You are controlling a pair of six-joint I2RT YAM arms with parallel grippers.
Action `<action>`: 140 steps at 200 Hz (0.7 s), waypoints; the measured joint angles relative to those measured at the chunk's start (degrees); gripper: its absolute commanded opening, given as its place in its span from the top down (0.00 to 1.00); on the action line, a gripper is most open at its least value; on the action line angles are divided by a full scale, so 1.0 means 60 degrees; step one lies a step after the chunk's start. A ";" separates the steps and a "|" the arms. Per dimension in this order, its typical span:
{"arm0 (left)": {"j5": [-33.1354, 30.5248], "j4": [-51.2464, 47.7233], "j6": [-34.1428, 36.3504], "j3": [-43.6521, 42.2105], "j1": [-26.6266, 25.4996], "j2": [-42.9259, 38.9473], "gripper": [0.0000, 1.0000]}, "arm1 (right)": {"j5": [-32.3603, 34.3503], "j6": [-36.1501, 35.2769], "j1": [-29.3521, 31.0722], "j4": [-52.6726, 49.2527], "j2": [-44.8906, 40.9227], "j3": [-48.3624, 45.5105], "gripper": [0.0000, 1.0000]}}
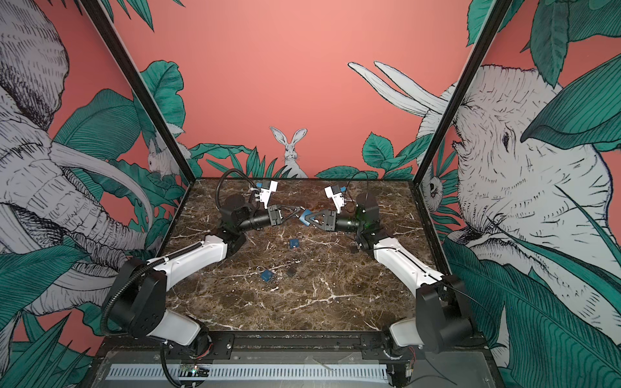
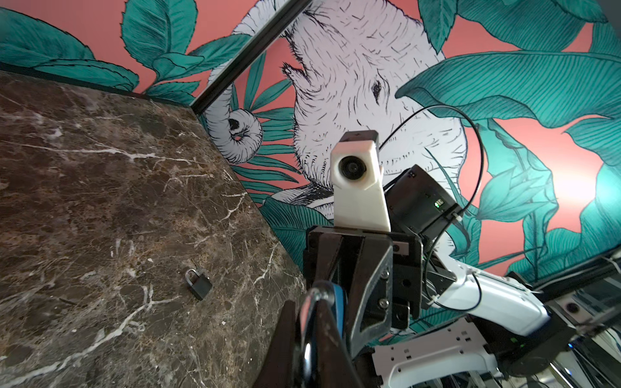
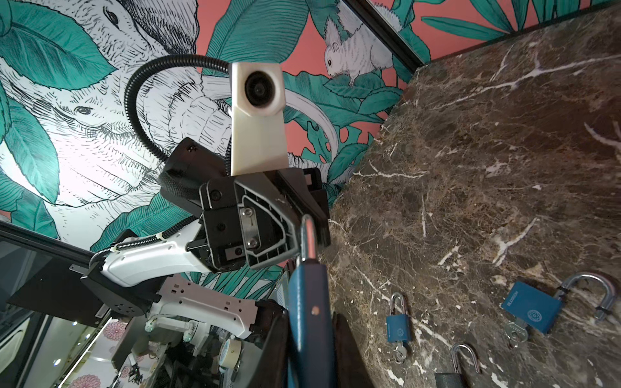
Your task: Lock with the key
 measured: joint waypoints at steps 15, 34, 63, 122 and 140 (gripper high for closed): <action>0.0364 -0.0171 0.0004 0.0160 0.0102 0.0011 0.98 | 0.0000 -0.0095 0.0004 0.0000 -0.0022 0.0033 1.00; 0.0688 -0.0204 -0.0047 0.0175 0.0240 0.0011 0.94 | 0.0000 -0.0149 0.0069 -0.0025 -0.0018 0.0044 1.00; 0.1056 -0.0146 -0.0237 0.0175 0.0408 0.0011 0.92 | 0.0004 -0.0208 0.0168 -0.0033 -0.0018 0.0058 1.00; 0.1202 0.0022 -0.0765 0.0175 0.0466 0.0036 0.84 | 0.0051 -0.0463 0.0237 -0.0029 -0.0018 0.0138 1.00; 0.1198 0.0036 -0.0827 0.0175 0.0470 0.0040 0.85 | 0.0062 -0.0495 0.0237 -0.0036 -0.0018 0.0142 1.00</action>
